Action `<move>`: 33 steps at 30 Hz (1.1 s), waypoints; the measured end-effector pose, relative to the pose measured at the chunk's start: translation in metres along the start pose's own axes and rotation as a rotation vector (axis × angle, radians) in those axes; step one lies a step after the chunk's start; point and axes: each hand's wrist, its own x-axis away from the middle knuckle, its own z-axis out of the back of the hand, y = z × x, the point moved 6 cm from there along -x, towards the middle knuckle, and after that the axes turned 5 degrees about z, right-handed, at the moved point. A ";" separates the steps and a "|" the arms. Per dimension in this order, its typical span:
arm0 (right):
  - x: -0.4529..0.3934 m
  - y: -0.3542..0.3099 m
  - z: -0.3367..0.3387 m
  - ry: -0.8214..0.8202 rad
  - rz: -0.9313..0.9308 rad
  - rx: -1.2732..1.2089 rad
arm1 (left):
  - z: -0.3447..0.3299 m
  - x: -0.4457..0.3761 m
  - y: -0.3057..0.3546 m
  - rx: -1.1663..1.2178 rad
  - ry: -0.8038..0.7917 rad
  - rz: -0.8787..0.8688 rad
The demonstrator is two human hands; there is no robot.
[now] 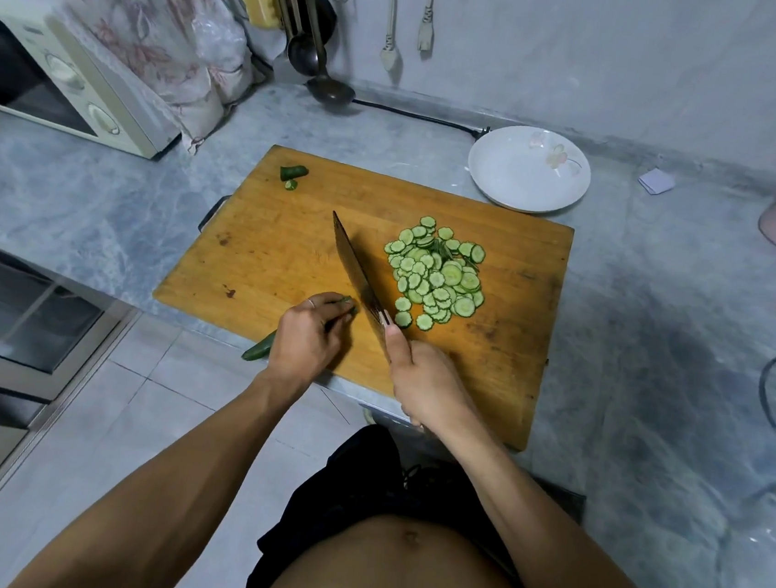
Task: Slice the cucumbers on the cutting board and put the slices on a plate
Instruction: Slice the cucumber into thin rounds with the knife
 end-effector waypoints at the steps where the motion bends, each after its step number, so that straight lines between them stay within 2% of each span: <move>1: 0.001 0.000 0.002 0.008 0.008 0.013 | 0.000 0.000 0.000 0.009 0.008 0.010; 5: 0.003 0.002 0.010 0.004 0.007 0.039 | -0.003 0.000 -0.003 0.016 0.025 0.067; 8: 0.006 0.003 0.012 -0.010 0.024 0.059 | -0.004 0.002 -0.005 -0.029 0.036 0.066; 12: 0.014 -0.002 0.011 -0.034 0.049 0.057 | -0.001 0.004 -0.003 0.043 0.029 0.085; 21: 0.026 -0.008 0.006 -0.052 0.104 0.054 | -0.002 0.001 -0.008 0.040 0.012 0.103; 33: 0.020 -0.012 -0.003 -0.102 0.084 0.081 | -0.003 0.001 -0.007 0.038 0.041 0.060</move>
